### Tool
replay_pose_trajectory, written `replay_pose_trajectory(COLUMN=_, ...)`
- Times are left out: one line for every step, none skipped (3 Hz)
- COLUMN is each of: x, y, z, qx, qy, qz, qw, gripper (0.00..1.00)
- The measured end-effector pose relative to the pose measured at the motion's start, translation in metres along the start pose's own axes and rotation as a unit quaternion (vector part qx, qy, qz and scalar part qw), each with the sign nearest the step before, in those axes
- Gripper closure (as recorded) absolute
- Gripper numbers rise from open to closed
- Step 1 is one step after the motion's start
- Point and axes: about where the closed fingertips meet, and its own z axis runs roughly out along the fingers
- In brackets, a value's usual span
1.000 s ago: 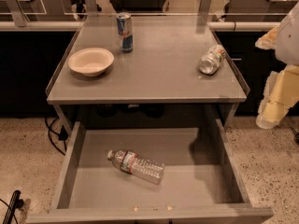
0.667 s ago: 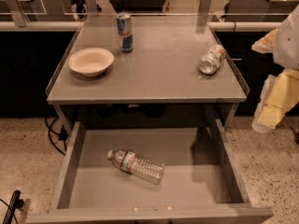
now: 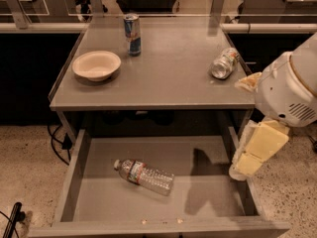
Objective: Pick water bottle from top drawer and place on counter
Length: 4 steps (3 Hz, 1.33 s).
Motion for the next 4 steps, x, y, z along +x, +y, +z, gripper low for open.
replay_pose_trajectory(x=0.0, y=0.0, z=0.0, qx=0.0, qy=0.0, qz=0.0, qw=1.0, gripper=0.0)
replay_pose_trajectory(x=-0.007, y=0.026, z=0.019, qx=-0.02, qy=-0.002, qz=-0.024, qw=0.9995, gripper=0.0)
replay_pose_trajectory(x=-0.05, y=0.099, z=0.069, qx=-0.077, qy=-0.027, qz=-0.098, qw=0.9918, gripper=0.0)
replay_pose_trajectory(x=-0.055, y=0.15, z=0.13, qx=-0.154, qy=-0.079, qz=-0.098, qw=0.9799, gripper=0.0)
